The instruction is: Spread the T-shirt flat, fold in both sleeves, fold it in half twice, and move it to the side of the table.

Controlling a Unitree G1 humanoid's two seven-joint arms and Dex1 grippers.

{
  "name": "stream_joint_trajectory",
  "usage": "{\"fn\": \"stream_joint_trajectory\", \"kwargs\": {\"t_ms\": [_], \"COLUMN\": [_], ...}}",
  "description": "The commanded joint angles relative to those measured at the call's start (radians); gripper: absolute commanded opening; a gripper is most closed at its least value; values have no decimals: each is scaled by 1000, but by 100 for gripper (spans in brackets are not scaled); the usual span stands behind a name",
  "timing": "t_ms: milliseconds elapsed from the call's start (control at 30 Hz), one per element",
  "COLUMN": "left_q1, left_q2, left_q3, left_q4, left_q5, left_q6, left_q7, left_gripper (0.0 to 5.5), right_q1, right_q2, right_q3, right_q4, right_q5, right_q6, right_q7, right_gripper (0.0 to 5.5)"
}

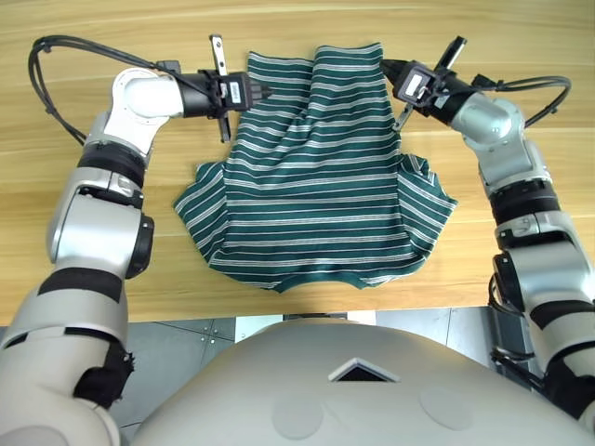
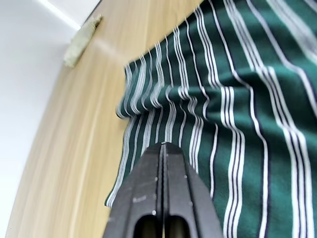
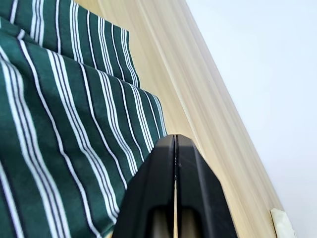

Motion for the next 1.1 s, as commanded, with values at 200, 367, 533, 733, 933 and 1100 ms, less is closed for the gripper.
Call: {"fn": "stream_joint_trajectory", "kwargs": {"t_ms": [200,367,533,733,933,1100], "left_q1": [-55,-51,-31,-9,9,-19], "left_q2": [-92,-122,-88,-18,26,2], "left_q3": [-152,-168,-187,-181,-144,-117], "left_q4": [134,160,164,159,134,124], "left_q5": [259,291,312,309,275,257], "left_q6": [120,169,153,115,60,56], "left_q7": [231,290,301,288,285,362], "left_gripper": [0,0,0,0,0,0], "right_q1": [-111,-109,-100,-106,-105,-91], "right_q2": [70,74,76,82,78,77], "right_q3": [101,144,157,149,140,135], "right_q4": [191,288,374,423,432,393], "right_q5": [-114,-145,-158,-144,-132,-109], "right_q6": [45,43,48,48,37,7], "right_q7": [-65,-46,-86,-108,-109,-100], "right_gripper": [2,2,2,2,2,2]}}
